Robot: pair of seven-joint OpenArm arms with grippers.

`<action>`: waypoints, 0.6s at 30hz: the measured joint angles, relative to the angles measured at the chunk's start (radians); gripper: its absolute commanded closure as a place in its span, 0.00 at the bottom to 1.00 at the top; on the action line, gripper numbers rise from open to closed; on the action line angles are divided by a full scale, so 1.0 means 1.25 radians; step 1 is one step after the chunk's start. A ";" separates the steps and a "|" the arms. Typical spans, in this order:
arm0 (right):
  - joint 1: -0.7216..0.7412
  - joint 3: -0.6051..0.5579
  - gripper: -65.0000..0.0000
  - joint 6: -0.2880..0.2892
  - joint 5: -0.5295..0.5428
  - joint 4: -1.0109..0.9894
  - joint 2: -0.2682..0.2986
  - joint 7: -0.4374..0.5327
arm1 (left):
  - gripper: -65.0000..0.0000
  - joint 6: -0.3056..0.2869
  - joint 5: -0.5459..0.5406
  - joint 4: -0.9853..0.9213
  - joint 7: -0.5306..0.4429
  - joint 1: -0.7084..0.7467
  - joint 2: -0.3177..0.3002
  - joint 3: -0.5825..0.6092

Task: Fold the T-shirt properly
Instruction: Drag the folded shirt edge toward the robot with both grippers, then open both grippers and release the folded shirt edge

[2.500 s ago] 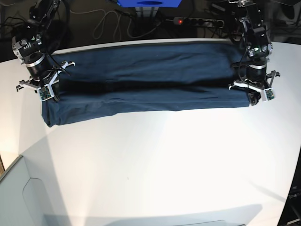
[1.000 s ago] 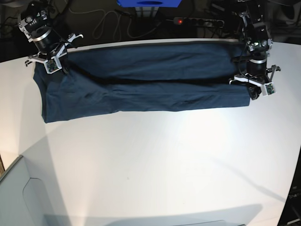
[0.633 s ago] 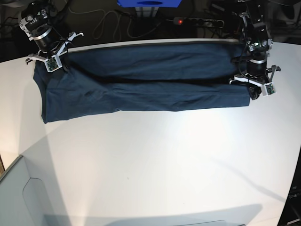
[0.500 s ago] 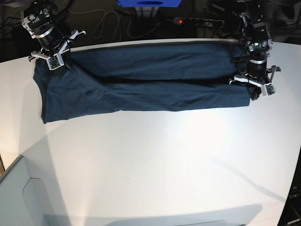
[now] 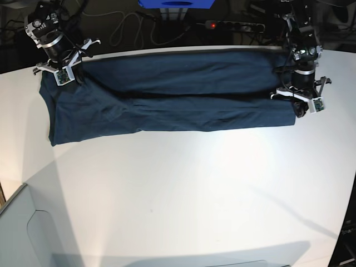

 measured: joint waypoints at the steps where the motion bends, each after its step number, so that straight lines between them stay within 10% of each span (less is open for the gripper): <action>1: 0.000 0.000 1.00 0.000 0.000 0.000 0.000 0.000 | 1.00 0.000 0.000 0.000 0.000 0.003 0.000 0.000; 8: 0.001 0.001 0.97 0.000 0.000 0.000 0.000 -0.001 | 1.00 0.000 0.000 0.000 0.001 0.020 0.000 -0.002; 18: -0.002 0.001 0.37 0.000 0.000 0.002 0.000 0.000 | 1.00 0.000 0.000 0.000 0.006 0.036 0.000 0.003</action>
